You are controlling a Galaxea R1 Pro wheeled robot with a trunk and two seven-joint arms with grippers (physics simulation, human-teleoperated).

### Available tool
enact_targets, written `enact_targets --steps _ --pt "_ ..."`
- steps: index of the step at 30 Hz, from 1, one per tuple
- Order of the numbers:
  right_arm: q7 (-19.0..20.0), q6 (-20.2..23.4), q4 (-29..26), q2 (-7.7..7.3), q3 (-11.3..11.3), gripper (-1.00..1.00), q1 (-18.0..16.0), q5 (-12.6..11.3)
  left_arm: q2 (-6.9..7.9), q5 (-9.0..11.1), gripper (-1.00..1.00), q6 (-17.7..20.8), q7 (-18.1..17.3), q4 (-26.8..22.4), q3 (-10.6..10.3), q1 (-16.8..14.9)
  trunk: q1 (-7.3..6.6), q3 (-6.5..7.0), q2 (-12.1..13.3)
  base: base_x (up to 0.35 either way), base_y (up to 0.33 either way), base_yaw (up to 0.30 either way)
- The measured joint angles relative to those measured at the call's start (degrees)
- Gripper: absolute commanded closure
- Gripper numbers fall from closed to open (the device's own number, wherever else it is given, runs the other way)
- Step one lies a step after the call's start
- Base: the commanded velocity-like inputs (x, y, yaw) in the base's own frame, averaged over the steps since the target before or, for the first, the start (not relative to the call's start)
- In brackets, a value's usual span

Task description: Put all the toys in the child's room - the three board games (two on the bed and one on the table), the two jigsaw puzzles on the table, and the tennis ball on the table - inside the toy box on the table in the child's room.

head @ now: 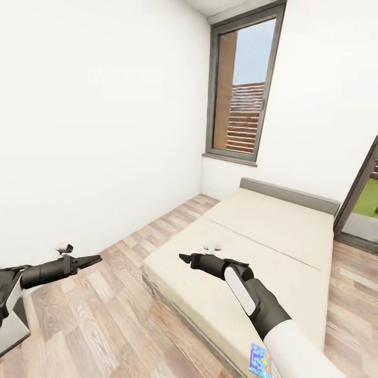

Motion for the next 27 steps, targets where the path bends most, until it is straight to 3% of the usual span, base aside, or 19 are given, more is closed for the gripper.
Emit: enact_targets --steps 27 --pt "0.0 -0.01 0.02 -0.01 0.0 -1.0 0.0 0.0 0.08 0.01 -1.0 0.0 0.0 0.0 0.0 0.0 0.01 0.0 0.0 0.048 0.153 -0.279"
